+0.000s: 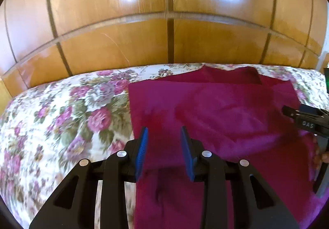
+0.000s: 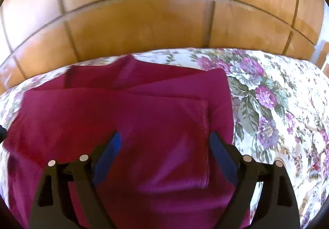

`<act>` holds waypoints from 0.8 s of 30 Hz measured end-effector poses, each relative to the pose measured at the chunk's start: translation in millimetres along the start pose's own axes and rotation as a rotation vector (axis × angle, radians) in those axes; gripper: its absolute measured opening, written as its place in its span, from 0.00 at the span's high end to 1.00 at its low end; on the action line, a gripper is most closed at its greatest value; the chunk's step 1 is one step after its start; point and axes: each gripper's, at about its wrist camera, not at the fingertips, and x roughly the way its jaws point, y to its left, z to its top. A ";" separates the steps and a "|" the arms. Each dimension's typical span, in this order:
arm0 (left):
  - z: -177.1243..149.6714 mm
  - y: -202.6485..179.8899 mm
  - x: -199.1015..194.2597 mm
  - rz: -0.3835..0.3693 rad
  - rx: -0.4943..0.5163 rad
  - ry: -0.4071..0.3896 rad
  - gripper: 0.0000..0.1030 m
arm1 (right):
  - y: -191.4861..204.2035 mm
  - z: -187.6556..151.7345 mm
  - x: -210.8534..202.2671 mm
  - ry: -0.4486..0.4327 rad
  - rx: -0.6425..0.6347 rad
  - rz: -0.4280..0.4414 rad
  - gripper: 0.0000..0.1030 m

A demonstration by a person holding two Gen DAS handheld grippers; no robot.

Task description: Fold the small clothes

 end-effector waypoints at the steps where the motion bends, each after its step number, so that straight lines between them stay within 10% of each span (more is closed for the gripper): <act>1: -5.1 -1.4 -9.5 0.005 0.003 -0.011 0.69 | 6.4 -7.3 -4.1 0.009 -0.034 -0.012 0.15; 4: -18.5 -4.0 -33.8 0.011 0.002 -0.043 0.42 | 18.3 -27.0 3.9 0.046 -0.123 -0.076 0.13; 14: -54.1 -11.2 -95.6 -0.010 0.027 -0.084 0.36 | -0.9 -41.6 -42.6 0.052 0.001 -0.028 0.11; 24: -140.9 32.5 -102.4 -0.050 0.040 0.091 0.37 | -65.8 -137.8 -105.4 0.214 0.071 0.046 0.11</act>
